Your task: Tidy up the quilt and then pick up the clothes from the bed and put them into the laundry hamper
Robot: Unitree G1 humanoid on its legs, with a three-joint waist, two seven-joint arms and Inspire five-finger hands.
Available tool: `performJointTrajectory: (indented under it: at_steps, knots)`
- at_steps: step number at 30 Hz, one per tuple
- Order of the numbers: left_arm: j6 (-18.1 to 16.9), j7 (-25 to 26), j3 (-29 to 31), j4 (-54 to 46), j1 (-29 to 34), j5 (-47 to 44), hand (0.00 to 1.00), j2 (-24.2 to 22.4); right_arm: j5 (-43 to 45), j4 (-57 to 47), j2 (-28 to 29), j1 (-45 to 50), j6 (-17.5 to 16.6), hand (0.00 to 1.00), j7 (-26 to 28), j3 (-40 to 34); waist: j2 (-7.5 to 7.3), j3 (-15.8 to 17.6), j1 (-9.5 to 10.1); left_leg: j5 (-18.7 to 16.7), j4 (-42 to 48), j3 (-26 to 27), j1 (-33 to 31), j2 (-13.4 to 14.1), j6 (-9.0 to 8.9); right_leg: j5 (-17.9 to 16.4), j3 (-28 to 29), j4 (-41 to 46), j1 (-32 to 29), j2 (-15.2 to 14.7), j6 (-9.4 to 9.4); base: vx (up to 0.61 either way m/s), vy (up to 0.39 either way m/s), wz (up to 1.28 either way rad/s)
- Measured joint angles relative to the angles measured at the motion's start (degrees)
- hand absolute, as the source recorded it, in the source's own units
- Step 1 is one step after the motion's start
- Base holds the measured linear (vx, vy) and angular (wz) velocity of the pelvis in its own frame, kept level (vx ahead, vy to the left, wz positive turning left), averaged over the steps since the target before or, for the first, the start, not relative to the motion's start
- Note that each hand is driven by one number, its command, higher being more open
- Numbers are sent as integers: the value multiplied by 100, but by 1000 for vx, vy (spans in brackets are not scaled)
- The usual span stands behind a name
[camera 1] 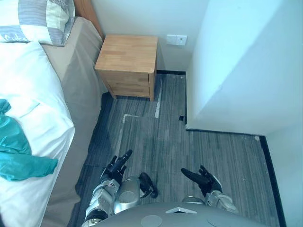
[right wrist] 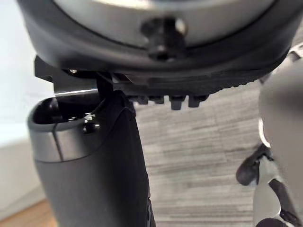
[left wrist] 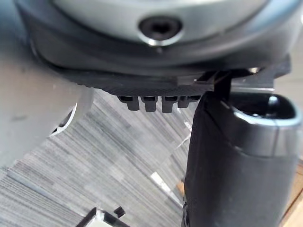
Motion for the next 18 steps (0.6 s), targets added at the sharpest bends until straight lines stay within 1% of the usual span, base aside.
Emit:
performJointTrajectory:
  at_steps: [1,2,3,4,5,6,7,8,9,10,11,12,13,14,15,16,17,18]
  knots:
    - [63,66,-115,130,-18,69,100,96,16,15,5,-14,-22,100,-9,-122,-39,28,-113,-7,-303,-329,233,-210,-8,287,499,1450,-580,-198,222,350,86,103]
    - [67,112,-240,234,-51,175,100,149,23,12,4,-21,-79,100,-28,-175,-44,41,-173,0,-430,-525,339,-289,-18,103,743,2025,-838,-164,283,417,15,153]
    - [109,222,-457,511,-95,308,100,303,39,8,-16,-18,-141,100,-44,-211,-49,53,-270,31,-716,-899,636,-407,-52,-338,1024,2675,-1210,64,210,413,-97,158]
    - [154,279,-684,657,-120,418,100,390,40,7,-27,55,-155,100,-90,-178,-41,63,-271,61,-994,-1209,974,-466,-89,-583,1167,2819,-1540,309,43,405,-134,156]
    - [170,293,-759,685,-103,419,100,417,50,1,-29,104,-167,100,-112,-132,-39,63,-269,64,-1081,-1369,1095,-483,-94,-668,1200,2782,-1679,407,-55,474,-227,161]
    - [186,361,-866,701,-118,385,100,442,141,-7,-4,214,-167,100,-148,5,-14,63,-275,66,-1222,-1806,1295,-482,-97,-778,1256,2470,-2043,638,-239,450,-273,188]
    - [179,391,-909,672,-186,320,100,390,307,-121,-14,325,-148,100,-146,27,40,68,-283,80,-1342,-2269,1410,-451,-122,-810,1372,1950,-2415,804,-302,447,-301,198]
    - [162,395,-908,644,-206,206,100,344,408,-196,-11,355,-159,100,-148,39,77,65,-294,82,-1382,-2495,1445,-414,-130,-796,1489,1622,-2580,884,-307,292,-233,184]
    - [116,395,-906,592,-220,120,100,258,505,-279,-12,406,-175,100,-155,48,147,58,-335,62,-1395,-2798,1463,-320,-167,-745,1749,1034,-2777,1033,-271,378,-354,182]
    - [42,399,-903,543,-214,29,100,123,506,-394,-56,431,-205,100,-136,186,232,26,-374,-39,-1358,-3088,1476,-113,-347,-314,2268,-125,-2917,1272,-260,384,-372,177]
    - [38,396,-906,510,-205,-17,100,113,503,-414,-71,439,-247,100,-134,256,235,21,-382,-117,-1329,-3084,1492,-34,-484,-26,2472,-612,-2908,1312,-248,486,-478,182]
    - [25,402,-882,407,-102,-27,100,141,503,-427,-48,500,-289,100,-150,408,76,-37,-357,-324,-1248,-3028,1570,48,-820,737,2818,-1393,-2846,1273,-209,447,-483,145]
    - [-36,420,-825,336,-36,-26,100,264,512,-419,65,606,-317,100,-165,547,-247,-101,-246,-545,-1218,-3058,1800,20,-1103,1874,2989,-1418,-2794,1103,-225,462,-545,112]
    - [-90,490,-711,426,-102,-28,100,170,559,-364,-127,504,-290,100,-97,546,14,-20,-164,-649,-1139,-3043,1905,258,-1194,1657,2820,-1091,-2777,1335,-286,422,-540,64]
    - [-87,504,-623,433,-77,-28,100,28,546,-401,-256,505,-306,100,-140,697,145,-87,-141,-571,-1001,-2884,1837,470,-1320,1466,2791,-928,-2763,1458,-490,353,-471,30]
    - [-94,511,-611,438,-24,-23,100,-107,551,-441,-274,467,-337,100,-214,738,252,-137,-83,-410,-961,-2668,1876,645,-1327,1235,2646,-879,-2662,1552,-549,353,-478,56]
    - [-95,437,-623,397,-7,25,100,-126,542,-442,-350,406,-341,100,-204,855,279,-149,-83,-165,-937,-2568,1853,737,-1339,1069,2478,-804,-2607,1555,-637,256,-381,55]
    - [-91,412,-627,378,-7,87,100,-121,540,-443,-358,382,-336,100,-205,875,274,-151,-93,-43,-878,-2532,1799,765,-1326,1008,2359,-805,-2558,1507,-674,185,-347,94]
